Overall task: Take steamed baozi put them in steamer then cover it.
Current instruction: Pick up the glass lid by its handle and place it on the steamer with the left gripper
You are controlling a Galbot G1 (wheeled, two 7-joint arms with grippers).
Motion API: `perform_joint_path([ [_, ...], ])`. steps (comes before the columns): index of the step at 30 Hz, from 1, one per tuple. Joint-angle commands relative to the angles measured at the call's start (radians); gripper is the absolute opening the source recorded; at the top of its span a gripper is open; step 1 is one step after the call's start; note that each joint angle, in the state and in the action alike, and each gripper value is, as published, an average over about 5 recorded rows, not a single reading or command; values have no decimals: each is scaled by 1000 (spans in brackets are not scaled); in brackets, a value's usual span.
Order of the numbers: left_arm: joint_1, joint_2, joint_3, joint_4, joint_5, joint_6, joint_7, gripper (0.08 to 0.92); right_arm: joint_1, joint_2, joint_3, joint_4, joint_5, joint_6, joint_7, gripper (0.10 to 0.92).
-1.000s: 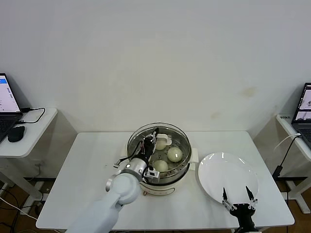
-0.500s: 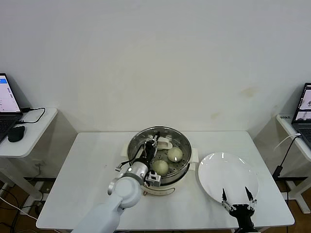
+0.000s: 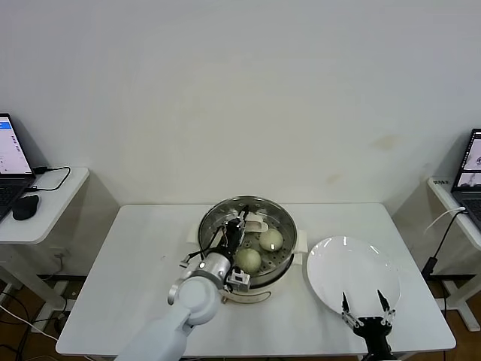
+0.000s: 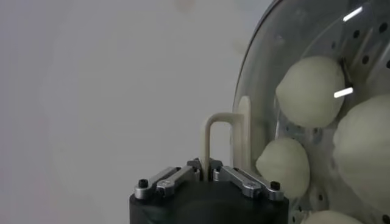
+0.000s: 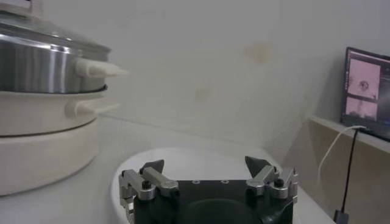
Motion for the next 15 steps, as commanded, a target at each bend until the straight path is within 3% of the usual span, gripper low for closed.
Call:
perform_joint_path([
  [1,37,28,-7,-79,-54,1,-8,271,3,1,-9,-6,-5,-1,0,823],
  [9,211,120,-66,-268,-211,-6,-57,505,2,0,-12,-6,-9,0,0,823],
  [15,402,209,-179,-441,-522,-53,-177,679,-2,0,-14,-2,-11,3,0,823],
])
